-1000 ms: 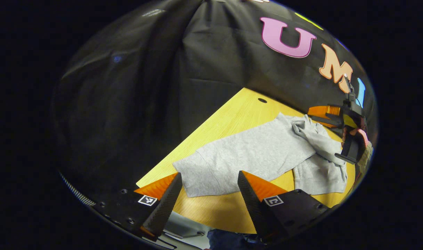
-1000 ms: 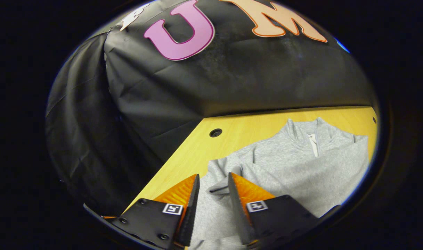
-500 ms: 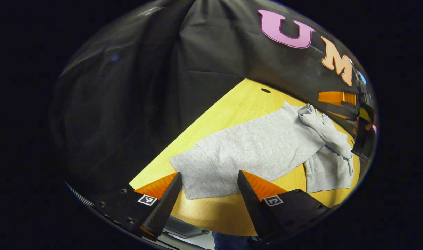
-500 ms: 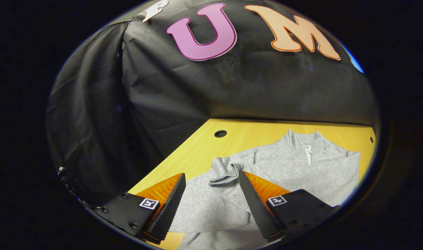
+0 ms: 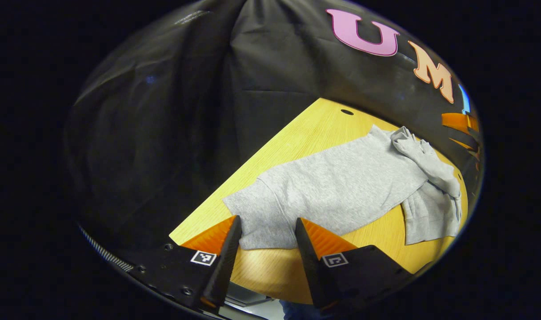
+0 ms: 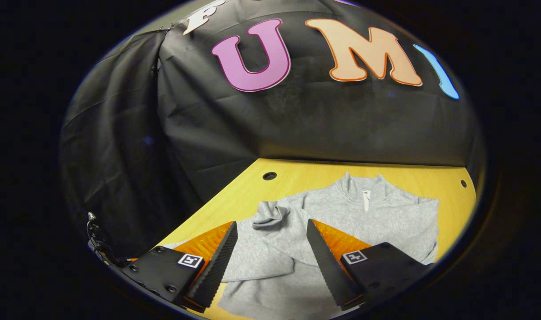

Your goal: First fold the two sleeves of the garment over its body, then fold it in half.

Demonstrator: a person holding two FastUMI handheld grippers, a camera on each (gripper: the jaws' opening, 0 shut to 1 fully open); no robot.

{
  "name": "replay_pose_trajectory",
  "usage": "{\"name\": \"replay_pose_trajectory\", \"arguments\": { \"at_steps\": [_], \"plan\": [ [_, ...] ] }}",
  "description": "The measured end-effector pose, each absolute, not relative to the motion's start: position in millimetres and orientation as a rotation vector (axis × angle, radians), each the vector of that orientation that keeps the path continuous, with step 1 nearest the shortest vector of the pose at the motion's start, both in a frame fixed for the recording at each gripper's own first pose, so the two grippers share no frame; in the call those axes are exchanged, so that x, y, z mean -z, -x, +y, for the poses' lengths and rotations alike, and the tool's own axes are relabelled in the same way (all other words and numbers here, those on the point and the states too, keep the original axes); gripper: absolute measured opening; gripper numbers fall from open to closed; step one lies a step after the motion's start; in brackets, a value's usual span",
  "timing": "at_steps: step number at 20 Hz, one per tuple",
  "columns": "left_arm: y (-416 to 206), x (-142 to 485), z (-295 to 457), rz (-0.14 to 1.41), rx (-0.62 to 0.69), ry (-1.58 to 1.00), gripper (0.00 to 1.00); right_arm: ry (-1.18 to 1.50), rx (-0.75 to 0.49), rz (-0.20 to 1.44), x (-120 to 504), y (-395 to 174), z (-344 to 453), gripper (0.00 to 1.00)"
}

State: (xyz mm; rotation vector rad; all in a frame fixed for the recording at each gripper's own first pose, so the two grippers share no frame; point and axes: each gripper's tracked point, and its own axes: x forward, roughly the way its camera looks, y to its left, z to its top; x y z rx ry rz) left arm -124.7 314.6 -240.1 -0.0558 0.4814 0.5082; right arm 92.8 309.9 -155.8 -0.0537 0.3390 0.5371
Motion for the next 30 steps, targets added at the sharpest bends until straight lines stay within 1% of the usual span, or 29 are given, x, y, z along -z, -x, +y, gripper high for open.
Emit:
{"name": "replay_pose_trajectory", "arguments": {
  "at_steps": [1,2,3,4,5,6,7,10,11,12,14,15,16,18,19,21,22,27,28,29,30],
  "plan": [
    [122.7,238.5,313.0,0.482,-0.494,0.050,0.66,0.066,-0.527,0.340,155.1,-88.6,300.0,0.94],
    [117.5,239.9,309.1,0.481,-0.485,0.050,0.63,0.080,-0.518,0.342,157.3,-85.3,289.4,0.98],
    [111.9,239.3,305.8,0.479,-0.478,0.052,0.49,0.093,-0.505,0.345,158.3,-81.4,279.6,0.98],
    [107.9,239.7,304.7,0.478,-0.469,0.054,0.43,0.106,-0.495,0.347,159.5,-77.3,269.4,0.94],
    [105.3,239.6,303.5,0.483,-0.466,0.055,0.27,0.118,-0.481,0.348,160.4,-74.7,258.9,0.98],
    [104.8,239.5,304.0,0.489,-0.471,0.053,0.23,0.124,-0.473,0.348,159.7,-71.4,249.8,0.98],
    [103.4,240.2,304.2,0.500,-0.480,0.050,0.15,0.127,-0.468,0.352,159.7,-67.6,243.4,0.98],
    [101.6,239.8,303.9,0.528,-0.512,0.023,0.10,0.140,-0.452,0.348,154.7,-63.0,225.0,0.98],
    [100.8,239.7,303.5,0.535,-0.523,0.016,0.06,0.136,-0.447,0.341,151.7,-61.8,220.3,0.98],
    [100.2,240.0,302.7,0.541,-0.534,0.014,0.05,0.125,-0.444,0.335,148.2,-59.9,215.9,0.94],
    [94.0,239.2,294.8,0.553,-0.523,0.048,0.01,0.102,-0.428,0.333,145.5,-57.3,203.9,0.94],
    [89.4,238.7,288.3,0.556,-0.509,0.081,0.01,0.095,-0.417,0.335,144.7,-55.9,196.8,0.98],
    [86.0,237.6,283.0,0.560,-0.498,0.111,0.00,0.088,-0.406,0.337,145.0,-55.7,188.3,0.98],
    [75.7,225.7,272.8,0.536,-0.484,0.135,0.01,0.077,-0.385,0.338,142.2,-56.2,172.1,0.98],
    [70.0,217.1,266.1,0.520,-0.474,0.128,0.01,0.074,-0.371,0.334,140.4,-56.9,162.3,0.94],
    [55.6,197.3,245.6,0.484,-0.435,0.109,0.01,0.065,-0.349,0.331,136.6,-58.1,143.1,0.94],
    [47.2,188.0,231.8,0.468,-0.410,0.103,0.01,0.057,-0.340,0.335,136.0,-58.6,133.7,0.97],
    [3.1,147.3,142.7,0.409,-0.258,0.093,0.00,0.051,-0.292,0.327,129.3,-62.2,85.8,0.98],
    [-7.9,141.5,122.4,0.399,-0.221,0.085,0.02,0.049,-0.280,0.324,128.8,-63.1,76.4,0.98],
    [-17.6,135.8,102.5,0.391,-0.186,0.071,0.00,0.048,-0.268,0.322,128.7,-62.5,66.8,0.98],
    [-24.7,133.0,82.8,0.390,-0.155,0.049,0.00,0.045,-0.260,0.320,128.0,-62.7,57.1,0.98]
  ]
}}
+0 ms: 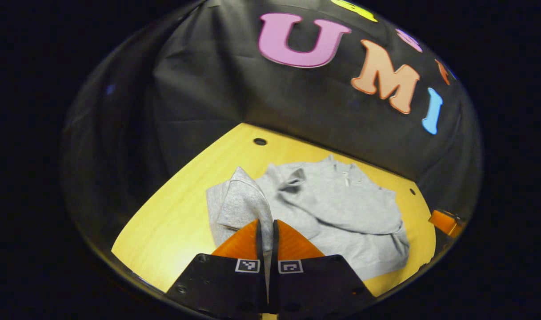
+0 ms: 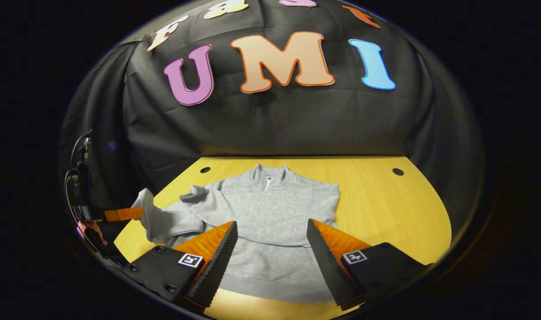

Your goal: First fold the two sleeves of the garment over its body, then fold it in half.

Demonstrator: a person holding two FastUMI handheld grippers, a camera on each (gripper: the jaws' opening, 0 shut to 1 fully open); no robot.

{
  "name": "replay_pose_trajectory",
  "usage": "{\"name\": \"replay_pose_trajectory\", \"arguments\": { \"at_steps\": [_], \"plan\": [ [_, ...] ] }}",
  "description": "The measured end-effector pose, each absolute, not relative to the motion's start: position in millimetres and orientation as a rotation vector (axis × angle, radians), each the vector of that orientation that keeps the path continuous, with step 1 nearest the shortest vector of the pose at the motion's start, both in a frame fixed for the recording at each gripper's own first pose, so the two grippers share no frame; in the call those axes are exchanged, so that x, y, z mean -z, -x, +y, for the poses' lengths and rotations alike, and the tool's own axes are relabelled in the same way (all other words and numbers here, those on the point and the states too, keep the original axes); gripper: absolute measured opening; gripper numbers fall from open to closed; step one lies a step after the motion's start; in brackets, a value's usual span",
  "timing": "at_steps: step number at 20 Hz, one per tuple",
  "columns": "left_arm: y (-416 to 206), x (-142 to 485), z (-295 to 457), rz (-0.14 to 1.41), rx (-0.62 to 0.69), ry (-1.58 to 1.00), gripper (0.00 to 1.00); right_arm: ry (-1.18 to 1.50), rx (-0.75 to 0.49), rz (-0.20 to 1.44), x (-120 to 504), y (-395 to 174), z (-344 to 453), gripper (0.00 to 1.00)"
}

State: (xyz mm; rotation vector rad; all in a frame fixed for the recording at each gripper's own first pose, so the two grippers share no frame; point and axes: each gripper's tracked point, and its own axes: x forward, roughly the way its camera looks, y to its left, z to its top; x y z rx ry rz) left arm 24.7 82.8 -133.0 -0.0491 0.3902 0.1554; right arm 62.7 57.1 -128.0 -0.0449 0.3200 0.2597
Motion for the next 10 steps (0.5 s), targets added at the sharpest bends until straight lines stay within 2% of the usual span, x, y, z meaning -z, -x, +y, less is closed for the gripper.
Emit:
{"name": "replay_pose_trajectory", "arguments": {
  "at_steps": [2,3,8,9,10],
  "plan": [
    [-41.4,119.9,44.0,0.370,-0.093,0.022,0.00,0.043,-0.241,0.321,129.3,-61.5,36.6,0.94],
    [-50.3,111.7,24.1,0.351,-0.059,0.019,0.00,0.039,-0.233,0.326,130.7,-61.3,27.3,0.98],
    [-85.2,104.2,-60.8,0.335,0.067,-0.008,0.00,0.006,-0.211,0.346,137.2,-57.8,-10.1,0.98],
    [-91.7,102.7,-74.4,0.332,0.088,-0.018,0.00,0.004,-0.207,0.349,137.7,-59.4,-16.1,0.94],
    [-97.0,104.4,-87.7,0.332,0.108,-0.030,0.00,0.001,-0.205,0.352,139.2,-59.5,-20.7,0.98]
  ]
}}
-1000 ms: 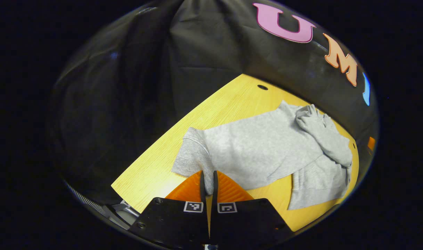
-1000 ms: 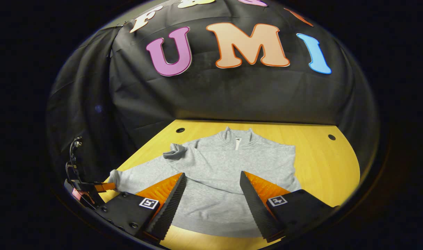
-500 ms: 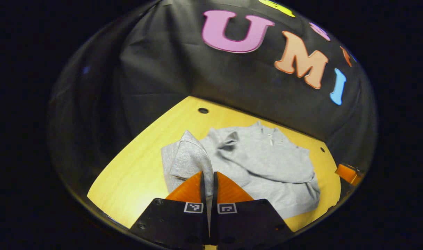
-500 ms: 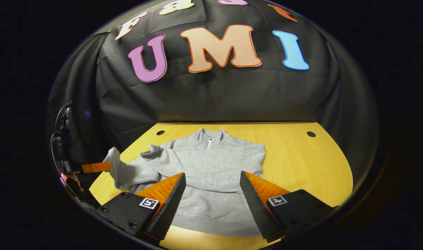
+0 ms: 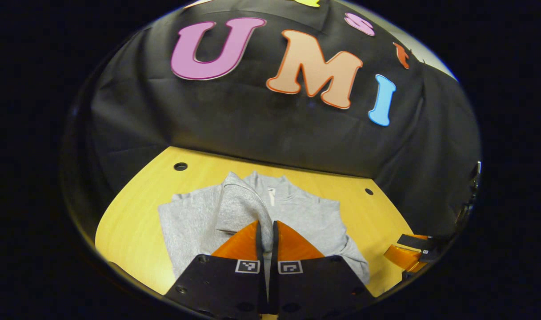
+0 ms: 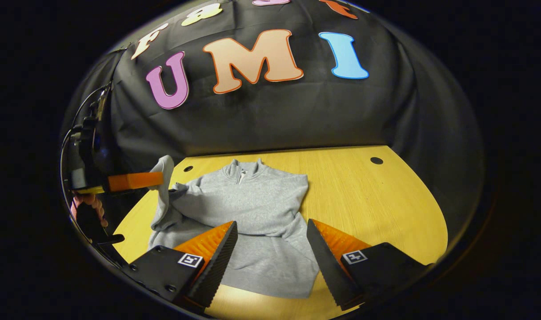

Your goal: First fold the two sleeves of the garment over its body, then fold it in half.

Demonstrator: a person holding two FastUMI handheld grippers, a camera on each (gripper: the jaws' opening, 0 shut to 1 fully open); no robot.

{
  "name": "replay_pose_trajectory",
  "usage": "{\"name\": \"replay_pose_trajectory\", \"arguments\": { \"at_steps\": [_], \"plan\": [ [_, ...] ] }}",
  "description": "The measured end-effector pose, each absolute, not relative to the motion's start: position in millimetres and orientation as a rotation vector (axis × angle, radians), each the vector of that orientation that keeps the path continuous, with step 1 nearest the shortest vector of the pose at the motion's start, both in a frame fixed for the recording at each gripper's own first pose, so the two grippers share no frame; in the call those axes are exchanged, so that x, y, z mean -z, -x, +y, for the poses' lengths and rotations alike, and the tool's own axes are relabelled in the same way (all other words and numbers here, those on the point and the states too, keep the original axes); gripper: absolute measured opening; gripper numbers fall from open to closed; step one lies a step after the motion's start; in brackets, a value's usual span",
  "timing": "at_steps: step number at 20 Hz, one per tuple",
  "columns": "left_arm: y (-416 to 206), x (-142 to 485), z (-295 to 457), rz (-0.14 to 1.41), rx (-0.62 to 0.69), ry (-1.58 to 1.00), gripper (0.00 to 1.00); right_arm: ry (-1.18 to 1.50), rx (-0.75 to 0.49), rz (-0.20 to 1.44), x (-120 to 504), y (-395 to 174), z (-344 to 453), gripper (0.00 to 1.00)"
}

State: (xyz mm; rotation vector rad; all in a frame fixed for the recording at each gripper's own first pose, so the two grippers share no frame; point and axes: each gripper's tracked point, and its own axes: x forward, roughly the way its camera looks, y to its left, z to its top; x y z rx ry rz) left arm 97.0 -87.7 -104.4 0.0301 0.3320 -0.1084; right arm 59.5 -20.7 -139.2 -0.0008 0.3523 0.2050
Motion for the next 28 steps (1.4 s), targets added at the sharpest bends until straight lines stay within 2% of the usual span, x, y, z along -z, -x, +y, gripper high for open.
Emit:
{"name": "replay_pose_trajectory", "arguments": {
  "at_steps": [3,4,6,7,13,15,16,17,18,19,21,22,26,27,28],
  "plan": [
    [-113.9,107.2,-125.7,0.332,0.162,-0.049,0.00,0.001,-0.205,0.366,141.9,-60.0,-34.2,0.98],
    [-118.0,110.1,-139.1,0.333,0.178,-0.050,0.00,-0.001,-0.207,0.367,142.5,-60.4,-37.3,0.94],
    [-126.6,114.7,-161.6,0.329,0.210,-0.073,0.00,-0.004,-0.208,0.365,142.0,-62.8,-42.8,0.94],
    [-131.9,116.9,-172.5,0.328,0.224,-0.093,0.00,-0.003,-0.208,0.367,142.9,-64.1,-46.0,0.98],
    [-161.3,140.5,-246.0,0.350,0.329,-0.171,0.00,-0.030,-0.203,0.388,154.4,-63.0,-66.3,0.98],
    [-169.5,158.9,-262.9,0.383,0.358,-0.209,0.00,-0.030,-0.192,0.389,155.5,-62.7,-76.9,0.98],
    [-173.1,168.6,-268.6,0.393,0.370,-0.226,0.00,-0.030,-0.186,0.390,155.6,-62.1,-81.8,0.94],
    [-177.7,177.2,-274.2,0.402,0.378,-0.236,0.00,-0.031,-0.180,0.391,157.9,-61.6,-86.7,0.98],
    [-182.0,185.7,-279.3,0.409,0.383,-0.241,0.00,-0.034,-0.173,0.392,159.0,-61.2,-92.4,0.94],
    [-186.5,194.5,-282.6,0.423,0.385,-0.246,0.00,-0.037,-0.165,0.394,160.4,-61.4,-97.8,0.98],
    [-193.0,213.4,-288.3,0.450,0.397,-0.237,0.01,-0.050,-0.151,0.398,162.7,-60.9,-107.7,0.98],
    [-194.6,221.4,-290.5,0.467,0.405,-0.231,0.02,-0.055,-0.145,0.402,164.3,-60.4,-111.0,0.94],
    [-198.2,237.1,-293.4,0.494,0.427,-0.212,0.12,-0.067,-0.131,0.419,172.6,-55.5,-122.7,0.94],
    [-197.8,237.1,-293.2,0.491,0.430,-0.203,0.19,-0.066,-0.132,0.423,174.3,-55.2,-122.5,0.94],
    [-197.7,237.0,-296.0,0.485,0.442,-0.175,0.33,-0.064,-0.136,0.427,175.4,-54.9,-122.5,0.98]
  ]
}}
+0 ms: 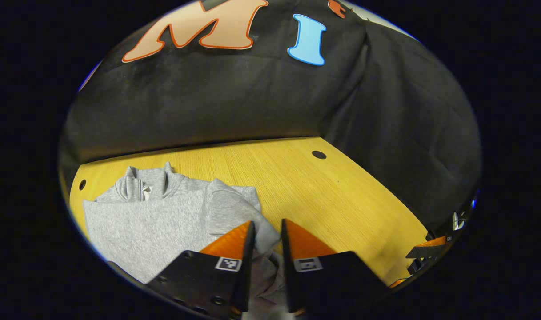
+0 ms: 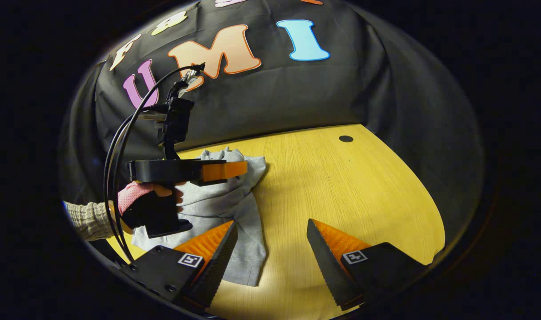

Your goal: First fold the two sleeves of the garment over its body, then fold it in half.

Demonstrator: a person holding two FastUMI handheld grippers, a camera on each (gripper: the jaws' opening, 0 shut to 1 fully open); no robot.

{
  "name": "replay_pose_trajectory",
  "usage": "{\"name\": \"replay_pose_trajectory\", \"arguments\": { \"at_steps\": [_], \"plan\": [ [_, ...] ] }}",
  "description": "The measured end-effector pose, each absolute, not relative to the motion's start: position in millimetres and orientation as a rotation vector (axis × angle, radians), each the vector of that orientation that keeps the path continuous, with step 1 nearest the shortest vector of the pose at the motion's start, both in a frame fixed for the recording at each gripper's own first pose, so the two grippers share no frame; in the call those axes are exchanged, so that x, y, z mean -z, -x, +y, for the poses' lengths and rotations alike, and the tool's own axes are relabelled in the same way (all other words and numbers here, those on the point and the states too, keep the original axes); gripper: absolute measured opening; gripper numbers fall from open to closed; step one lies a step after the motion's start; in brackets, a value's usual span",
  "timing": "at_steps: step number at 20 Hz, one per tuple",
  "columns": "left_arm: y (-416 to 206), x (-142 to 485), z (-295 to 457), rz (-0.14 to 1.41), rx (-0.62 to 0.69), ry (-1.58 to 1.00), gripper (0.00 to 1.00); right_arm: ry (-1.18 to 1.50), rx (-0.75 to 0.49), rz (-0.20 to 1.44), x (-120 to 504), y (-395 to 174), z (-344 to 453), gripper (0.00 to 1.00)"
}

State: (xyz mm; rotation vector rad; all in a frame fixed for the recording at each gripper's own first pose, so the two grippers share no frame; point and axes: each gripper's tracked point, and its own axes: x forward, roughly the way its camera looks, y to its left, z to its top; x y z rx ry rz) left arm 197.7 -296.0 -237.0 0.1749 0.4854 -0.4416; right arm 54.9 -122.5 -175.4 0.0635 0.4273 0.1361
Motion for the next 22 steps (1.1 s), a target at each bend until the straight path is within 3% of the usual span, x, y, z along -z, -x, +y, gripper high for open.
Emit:
{"name": "replay_pose_trajectory", "arguments": {
  "at_steps": [3,4,8,13,14,22],
  "plan": [
    [-197.0,230.9,-278.2,0.453,0.381,-0.194,0.91,-0.048,-0.159,0.430,177.6,-53.5,-119.0,0.94],
    [-196.0,226.8,-271.1,0.439,0.362,-0.202,0.94,-0.044,-0.167,0.429,178.2,-53.8,-116.4,0.94],
    [-172.2,214.0,-241.8,0.421,0.335,-0.166,0.96,-0.035,-0.203,0.430,182.5,-48.6,-101.7,0.98],
    [-135.1,193.2,-175.0,0.377,0.235,-0.166,0.95,-0.031,-0.238,0.449,197.0,-35.9,-79.5,0.94],
    [-126.6,191.2,-159.6,0.374,0.212,-0.175,0.95,-0.027,-0.242,0.457,202.6,-33.3,-74.9,0.98],
    [-38.1,210.2,-48.6,0.435,0.062,-0.131,0.95,0.051,-0.279,0.538,252.8,-12.3,-46.3,0.98]
  ]
}}
